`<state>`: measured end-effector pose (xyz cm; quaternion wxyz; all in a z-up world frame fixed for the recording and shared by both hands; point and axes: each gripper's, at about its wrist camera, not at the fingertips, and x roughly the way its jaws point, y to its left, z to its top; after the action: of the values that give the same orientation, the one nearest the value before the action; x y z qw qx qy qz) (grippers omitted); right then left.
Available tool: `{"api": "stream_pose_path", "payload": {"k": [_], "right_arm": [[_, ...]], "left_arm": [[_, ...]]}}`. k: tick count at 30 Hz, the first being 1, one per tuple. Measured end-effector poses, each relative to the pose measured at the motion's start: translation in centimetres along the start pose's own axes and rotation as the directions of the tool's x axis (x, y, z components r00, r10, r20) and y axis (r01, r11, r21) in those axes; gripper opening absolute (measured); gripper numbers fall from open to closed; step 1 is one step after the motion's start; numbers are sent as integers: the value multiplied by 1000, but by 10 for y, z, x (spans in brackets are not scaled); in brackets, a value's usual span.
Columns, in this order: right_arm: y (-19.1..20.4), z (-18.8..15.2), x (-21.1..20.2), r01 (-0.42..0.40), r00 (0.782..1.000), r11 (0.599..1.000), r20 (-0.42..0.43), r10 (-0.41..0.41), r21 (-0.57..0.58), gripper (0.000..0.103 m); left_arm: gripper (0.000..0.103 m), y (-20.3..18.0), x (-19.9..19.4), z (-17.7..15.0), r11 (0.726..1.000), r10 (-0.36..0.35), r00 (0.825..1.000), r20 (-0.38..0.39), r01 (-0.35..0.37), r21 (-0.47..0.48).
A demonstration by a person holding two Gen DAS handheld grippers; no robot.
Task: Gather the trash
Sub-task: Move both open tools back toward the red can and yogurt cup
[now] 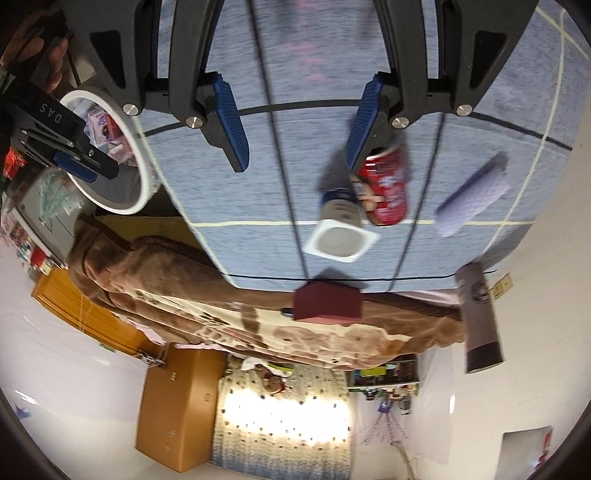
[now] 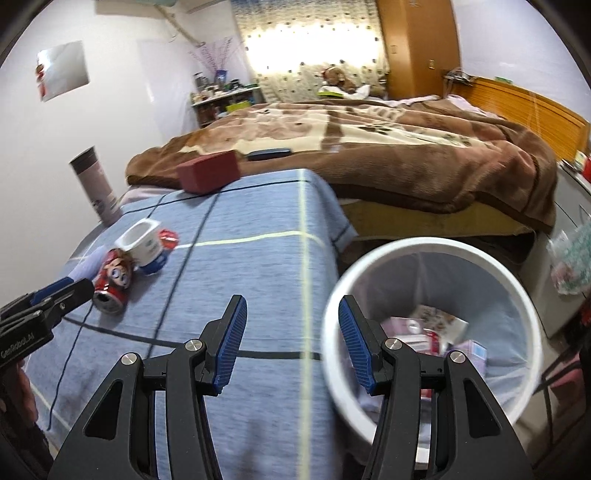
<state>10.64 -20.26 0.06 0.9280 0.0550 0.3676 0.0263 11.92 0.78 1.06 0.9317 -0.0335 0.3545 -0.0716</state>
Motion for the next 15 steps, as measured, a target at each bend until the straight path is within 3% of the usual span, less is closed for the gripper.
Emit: {"api": "stream_pose_path", "payload": {"k": [15], "right_arm": [[75, 6, 10, -99, 995, 987, -21, 97, -126, 53]], "left_arm": [[59, 87, -15, -3, 992, 96, 995, 15, -95, -83]]}}
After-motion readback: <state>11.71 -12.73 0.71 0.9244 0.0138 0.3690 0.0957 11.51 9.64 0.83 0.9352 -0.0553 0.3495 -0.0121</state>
